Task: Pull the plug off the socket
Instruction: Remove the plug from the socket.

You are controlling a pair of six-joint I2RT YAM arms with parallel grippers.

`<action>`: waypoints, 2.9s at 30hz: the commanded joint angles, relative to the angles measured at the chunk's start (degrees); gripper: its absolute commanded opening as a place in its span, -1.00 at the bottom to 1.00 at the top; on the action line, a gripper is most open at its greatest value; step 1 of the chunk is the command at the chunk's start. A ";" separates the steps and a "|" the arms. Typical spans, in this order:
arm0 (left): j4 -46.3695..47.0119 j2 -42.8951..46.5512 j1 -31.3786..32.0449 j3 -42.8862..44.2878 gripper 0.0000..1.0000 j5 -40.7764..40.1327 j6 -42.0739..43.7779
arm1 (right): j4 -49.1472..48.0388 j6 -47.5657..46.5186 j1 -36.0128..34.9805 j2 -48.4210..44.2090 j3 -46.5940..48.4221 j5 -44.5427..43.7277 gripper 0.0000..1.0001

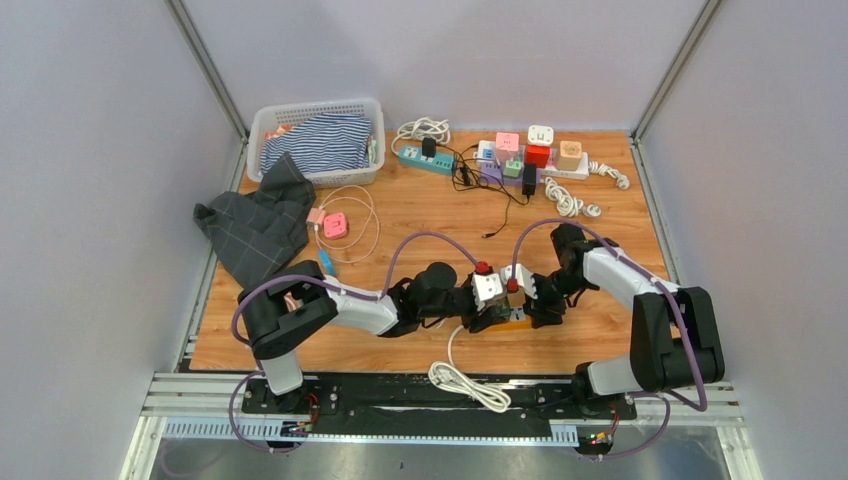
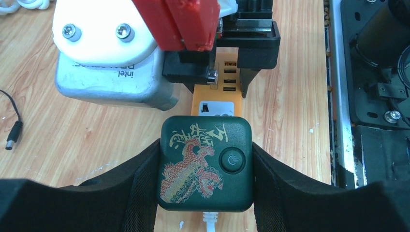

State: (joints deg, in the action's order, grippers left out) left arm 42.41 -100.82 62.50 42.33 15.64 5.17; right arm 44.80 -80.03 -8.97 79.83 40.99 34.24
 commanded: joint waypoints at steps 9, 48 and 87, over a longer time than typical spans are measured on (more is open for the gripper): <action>-0.71 0.69 2.33 -1.20 -1.00 -7.80 -0.12 | -0.30 3.73 0.72 2.98 -1.71 -5.27 -0.99; 3.29 3.39 0.33 -4.50 -1.00 -7.21 -5.53 | -0.44 3.39 1.15 2.57 -2.24 -5.46 -1.00; -5.44 4.62 6.17 -1.28 -1.00 -20.27 1.55 | -0.24 2.91 1.15 3.18 -2.31 -5.32 -0.99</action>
State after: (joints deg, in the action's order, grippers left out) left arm 40.18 -97.30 70.06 39.64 -0.58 10.15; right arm 43.94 -81.03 -9.13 81.17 40.88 37.54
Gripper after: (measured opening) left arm 0.591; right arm 0.546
